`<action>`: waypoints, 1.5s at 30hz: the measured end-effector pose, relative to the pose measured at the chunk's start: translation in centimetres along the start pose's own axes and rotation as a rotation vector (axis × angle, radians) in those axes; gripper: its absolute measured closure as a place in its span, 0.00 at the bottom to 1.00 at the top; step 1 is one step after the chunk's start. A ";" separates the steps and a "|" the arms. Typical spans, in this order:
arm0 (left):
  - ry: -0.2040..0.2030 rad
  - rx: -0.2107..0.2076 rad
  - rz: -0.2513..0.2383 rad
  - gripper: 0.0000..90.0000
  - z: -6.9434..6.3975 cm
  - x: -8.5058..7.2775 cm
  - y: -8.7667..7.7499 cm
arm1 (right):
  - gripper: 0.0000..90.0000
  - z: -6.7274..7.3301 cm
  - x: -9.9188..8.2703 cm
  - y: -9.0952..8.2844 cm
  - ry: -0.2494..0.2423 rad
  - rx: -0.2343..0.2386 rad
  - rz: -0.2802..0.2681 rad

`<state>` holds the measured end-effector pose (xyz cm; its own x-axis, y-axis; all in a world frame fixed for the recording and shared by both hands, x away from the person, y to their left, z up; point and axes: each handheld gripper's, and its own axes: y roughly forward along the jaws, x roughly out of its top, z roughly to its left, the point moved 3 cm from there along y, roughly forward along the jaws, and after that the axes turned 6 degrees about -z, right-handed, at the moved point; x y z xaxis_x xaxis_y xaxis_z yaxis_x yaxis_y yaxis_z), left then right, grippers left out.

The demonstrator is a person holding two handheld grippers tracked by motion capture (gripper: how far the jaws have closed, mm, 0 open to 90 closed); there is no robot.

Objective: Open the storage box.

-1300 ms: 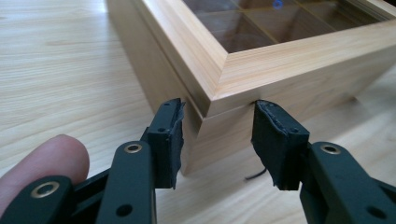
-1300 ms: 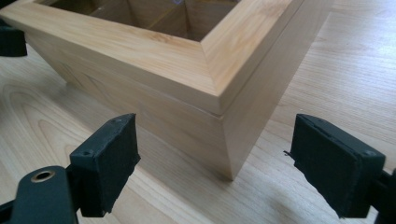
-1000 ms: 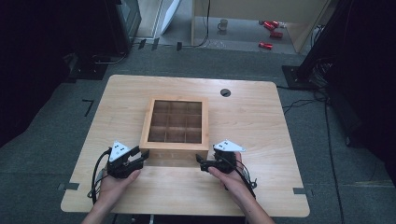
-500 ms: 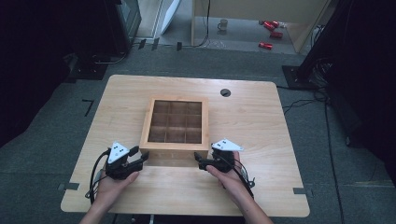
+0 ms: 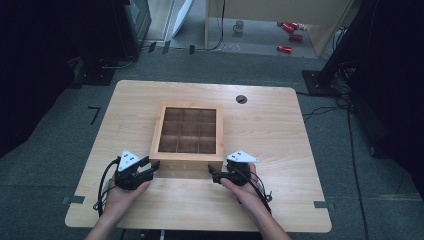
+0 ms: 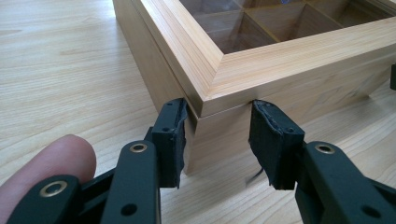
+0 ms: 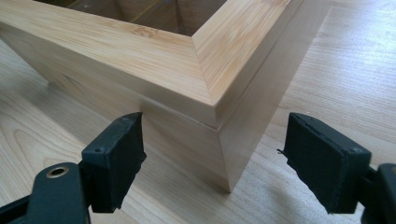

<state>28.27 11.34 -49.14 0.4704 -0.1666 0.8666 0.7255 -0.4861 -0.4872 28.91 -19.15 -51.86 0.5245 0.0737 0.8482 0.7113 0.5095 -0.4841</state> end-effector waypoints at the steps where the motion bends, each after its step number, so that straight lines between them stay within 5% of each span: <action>1: 0.003 0.003 -0.003 0.64 0.0 0.0 0.0 | 0.23 0.0 0.0 0.0 -0.001 0.000 0.000; 11: 0.024 -0.007 -0.018 0.64 -0.1 0.4 -0.4 | 0.23 0.1 0.3 -0.2 -0.003 0.009 -0.022; 14: -0.029 -0.018 -0.103 0.65 0.2 1.2 -1.2 | 0.23 0.2 0.5 -0.4 -0.002 0.016 -0.040; 18: -0.073 -0.011 -0.139 0.65 1.1 1.9 -2.0 | 0.23 0.2 0.6 -0.4 -0.001 0.021 -0.045; 21: -0.069 -0.032 -0.081 0.62 1.4 1.0 -1.5 | 0.23 0.2 0.6 -0.4 -0.001 0.019 -0.046; 27: 0.002 -0.027 0.011 0.64 0.4 0.1 -0.1 | 0.23 0.1 0.3 -0.3 -0.002 0.008 -0.027; 34: -0.032 -0.060 0.031 0.70 0.9 0.2 -0.2 | 0.23 0.0 0.0 -0.1 -0.002 0.003 -0.017; 45: -0.016 -0.044 0.024 0.72 0.8 0.4 -0.3 | 0.24 0.0 -0.1 -0.1 -0.002 0.002 -0.018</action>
<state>28.66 12.08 -48.72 0.4956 -0.1655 0.8526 0.6912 -0.5194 -0.5026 28.78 -19.18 -51.85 0.5111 0.0662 0.8570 0.7197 0.5121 -0.4687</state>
